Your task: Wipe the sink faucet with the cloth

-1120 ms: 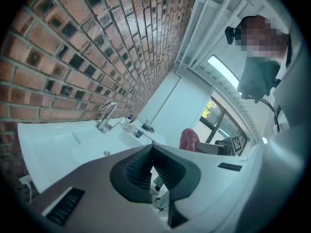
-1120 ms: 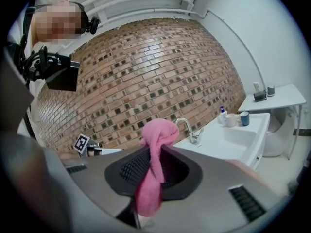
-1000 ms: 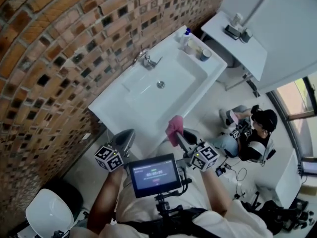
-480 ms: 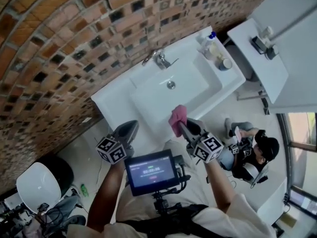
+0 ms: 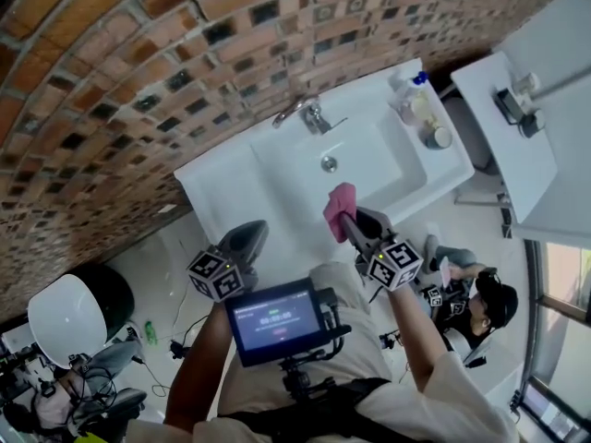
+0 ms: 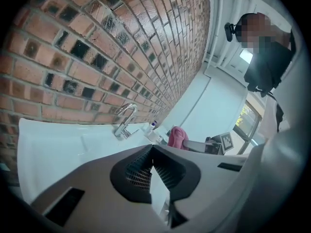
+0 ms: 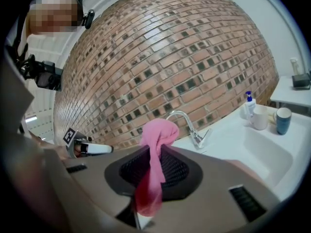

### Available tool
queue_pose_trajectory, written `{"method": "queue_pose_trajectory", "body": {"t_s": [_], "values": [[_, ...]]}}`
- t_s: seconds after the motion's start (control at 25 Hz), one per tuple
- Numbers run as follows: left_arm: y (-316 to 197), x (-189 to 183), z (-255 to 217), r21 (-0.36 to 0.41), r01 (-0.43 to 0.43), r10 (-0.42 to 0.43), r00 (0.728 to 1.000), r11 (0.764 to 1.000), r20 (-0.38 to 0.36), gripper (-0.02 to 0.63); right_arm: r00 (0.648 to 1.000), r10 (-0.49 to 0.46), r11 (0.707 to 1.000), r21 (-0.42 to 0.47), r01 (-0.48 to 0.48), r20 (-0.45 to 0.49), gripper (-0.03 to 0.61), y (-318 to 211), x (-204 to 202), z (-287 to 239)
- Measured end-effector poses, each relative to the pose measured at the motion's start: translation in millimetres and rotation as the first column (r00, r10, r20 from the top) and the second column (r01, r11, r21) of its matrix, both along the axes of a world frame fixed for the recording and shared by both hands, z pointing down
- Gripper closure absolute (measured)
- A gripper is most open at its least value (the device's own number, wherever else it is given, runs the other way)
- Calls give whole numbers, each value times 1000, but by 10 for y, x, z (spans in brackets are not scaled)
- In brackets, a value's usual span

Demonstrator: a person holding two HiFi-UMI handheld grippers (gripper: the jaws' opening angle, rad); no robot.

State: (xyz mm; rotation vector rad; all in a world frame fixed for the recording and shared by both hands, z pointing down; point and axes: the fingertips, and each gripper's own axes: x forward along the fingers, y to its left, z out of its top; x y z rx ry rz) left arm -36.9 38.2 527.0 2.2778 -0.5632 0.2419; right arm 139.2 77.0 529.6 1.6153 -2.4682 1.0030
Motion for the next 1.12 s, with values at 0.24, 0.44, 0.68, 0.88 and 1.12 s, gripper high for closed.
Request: {"method": "queue_pose_trajectory", "body": {"t_s": [0.24, 0.44, 0.68, 0.88, 1.12], "values": [[-130, 104, 52, -6, 56, -56, 998, 998, 26, 611, 999, -33, 999, -7, 33, 14, 497, -217, 157, 156], [-295, 133, 97, -1, 96, -96, 995, 995, 21, 611, 998, -70, 997, -24, 70, -10, 497, -375, 205, 312], [-272, 192, 162, 1, 49, -49, 998, 999, 43, 611, 998, -57, 997, -52, 55, -35, 497, -503, 231, 498], [-365, 162, 224, 1, 46, -46, 997, 999, 69, 611, 999, -36, 996, -85, 33, -40, 497, -665, 292, 774], [-458, 112, 361, -17, 67, -65, 992, 998, 111, 611, 998, -39, 989, -145, 31, -55, 497, -932, 347, 1326]]}}
